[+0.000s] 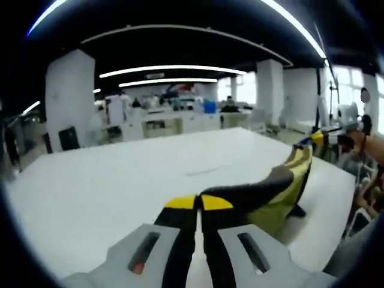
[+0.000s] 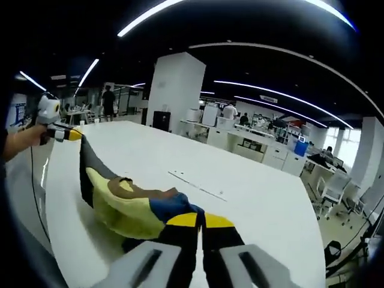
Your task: Fold the garment on the visible template until the final outline fits inside the template.
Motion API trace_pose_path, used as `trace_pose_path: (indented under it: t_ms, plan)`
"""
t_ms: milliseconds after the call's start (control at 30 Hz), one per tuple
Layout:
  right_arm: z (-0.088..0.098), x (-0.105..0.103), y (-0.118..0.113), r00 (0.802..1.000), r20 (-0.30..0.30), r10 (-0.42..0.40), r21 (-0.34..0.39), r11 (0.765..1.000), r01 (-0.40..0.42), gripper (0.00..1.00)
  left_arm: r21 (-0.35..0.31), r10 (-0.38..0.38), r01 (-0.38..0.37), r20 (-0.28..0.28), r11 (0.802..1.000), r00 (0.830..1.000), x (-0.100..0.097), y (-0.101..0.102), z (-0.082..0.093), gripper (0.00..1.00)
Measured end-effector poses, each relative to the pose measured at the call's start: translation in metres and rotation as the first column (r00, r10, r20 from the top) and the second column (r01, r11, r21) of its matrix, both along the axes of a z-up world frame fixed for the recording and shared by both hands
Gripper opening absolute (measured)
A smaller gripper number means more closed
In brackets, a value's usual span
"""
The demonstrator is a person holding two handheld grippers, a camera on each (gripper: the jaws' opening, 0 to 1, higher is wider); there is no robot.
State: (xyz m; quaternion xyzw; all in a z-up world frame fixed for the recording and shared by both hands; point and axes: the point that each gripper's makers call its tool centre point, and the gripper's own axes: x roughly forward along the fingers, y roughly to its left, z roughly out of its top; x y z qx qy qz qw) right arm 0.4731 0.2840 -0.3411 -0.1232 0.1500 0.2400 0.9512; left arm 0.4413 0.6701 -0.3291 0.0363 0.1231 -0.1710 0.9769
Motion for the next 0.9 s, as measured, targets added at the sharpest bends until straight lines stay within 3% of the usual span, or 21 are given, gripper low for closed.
trace_pose_path:
  t_ms: [267,433,500,600,733,900]
  plan:
    - [0.005,0.036,0.004,1.0,0.006,-0.005,-0.019,1.0,0.005,0.0,-0.016,0.023,-0.022,0.024,1.0,0.999,0.035,0.005,0.009,0.0]
    - [-0.005,0.067,0.009,0.998,-0.046,-0.042,0.079,0.996,0.045,0.0,-0.022,0.054,-0.054,0.002,0.998,0.999,0.063,0.011,0.0,0.0]
    - [-0.014,0.079,0.011,0.997,-0.06,-0.045,0.078,0.996,0.049,0.0,-0.006,0.076,-0.077,-0.051,0.997,0.996,0.074,0.017,-0.017,0.0]
    - [-0.028,0.093,0.012,0.994,-0.088,-0.058,0.077,0.995,0.065,0.0,-0.017,0.07,-0.072,-0.088,0.997,0.994,0.089,0.017,-0.034,0.0]
    - [-0.05,0.113,0.015,0.983,-0.174,-0.067,0.185,0.978,0.1,0.0,0.011,0.062,-0.061,-0.156,0.998,0.986,0.104,0.02,-0.065,0.0]
    - [-0.082,0.131,0.012,0.961,-0.262,-0.089,0.168,0.976,0.136,0.0,0.017,0.053,-0.05,-0.231,0.999,0.971,0.12,0.017,-0.094,0.0]
